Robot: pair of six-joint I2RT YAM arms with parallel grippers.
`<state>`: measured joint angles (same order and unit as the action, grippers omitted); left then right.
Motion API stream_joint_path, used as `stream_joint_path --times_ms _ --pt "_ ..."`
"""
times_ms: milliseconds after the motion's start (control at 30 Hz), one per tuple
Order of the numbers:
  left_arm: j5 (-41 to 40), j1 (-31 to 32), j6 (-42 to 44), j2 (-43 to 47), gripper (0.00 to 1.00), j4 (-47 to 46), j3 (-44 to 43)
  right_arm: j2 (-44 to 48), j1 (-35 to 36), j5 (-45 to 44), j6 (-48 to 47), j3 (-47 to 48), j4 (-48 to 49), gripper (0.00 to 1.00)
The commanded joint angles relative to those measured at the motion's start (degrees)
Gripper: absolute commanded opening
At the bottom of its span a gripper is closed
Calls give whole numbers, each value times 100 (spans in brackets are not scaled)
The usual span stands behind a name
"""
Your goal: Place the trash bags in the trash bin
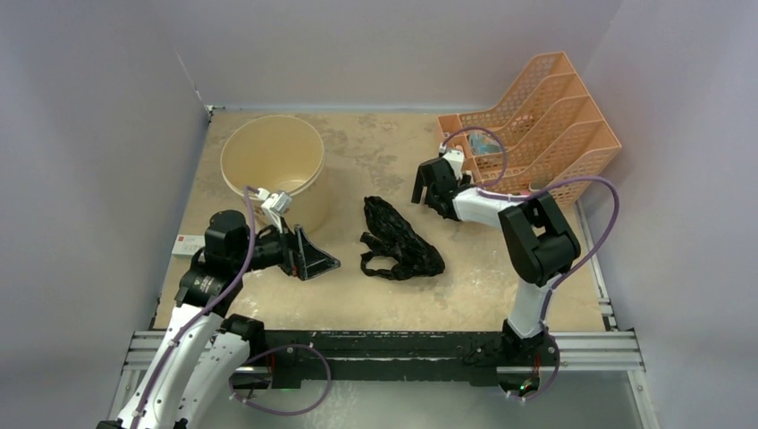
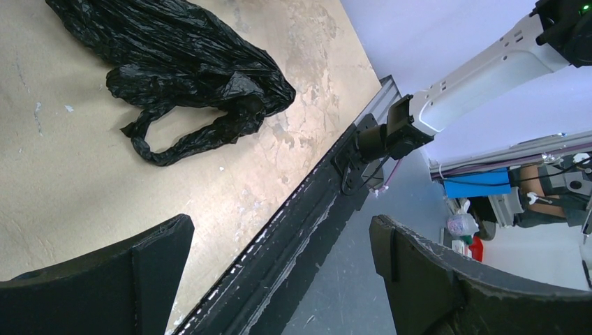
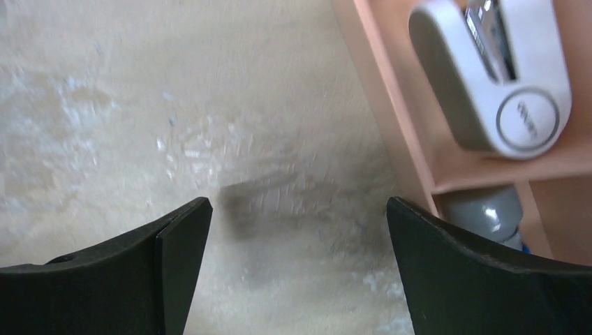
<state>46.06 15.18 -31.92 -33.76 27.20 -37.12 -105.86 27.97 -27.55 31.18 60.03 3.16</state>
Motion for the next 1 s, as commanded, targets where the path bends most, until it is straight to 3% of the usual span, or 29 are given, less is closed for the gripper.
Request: stream_joint_path --times_ms 0,167,300,600,733,967 --pt "77 20 68 -25 100 -268 3 66 -536 -261 -118 331 31 99" --pt "65 20 46 -6 100 -338 42 593 -577 571 -365 95 137 99" --pt "74 20 46 -69 100 -347 43 1650 -221 899 -79 -516 27 99" --pt "77 27 44 -14 100 -356 47 3290 -207 -548 2000 -2119 -781 99" --pt "115 22 72 -46 100 -347 34 3323 -258 -814 2265 -2364 -524 97" --pt "142 25 52 -18 100 -351 47 2543 -755 -819 2183 -2141 103 97"
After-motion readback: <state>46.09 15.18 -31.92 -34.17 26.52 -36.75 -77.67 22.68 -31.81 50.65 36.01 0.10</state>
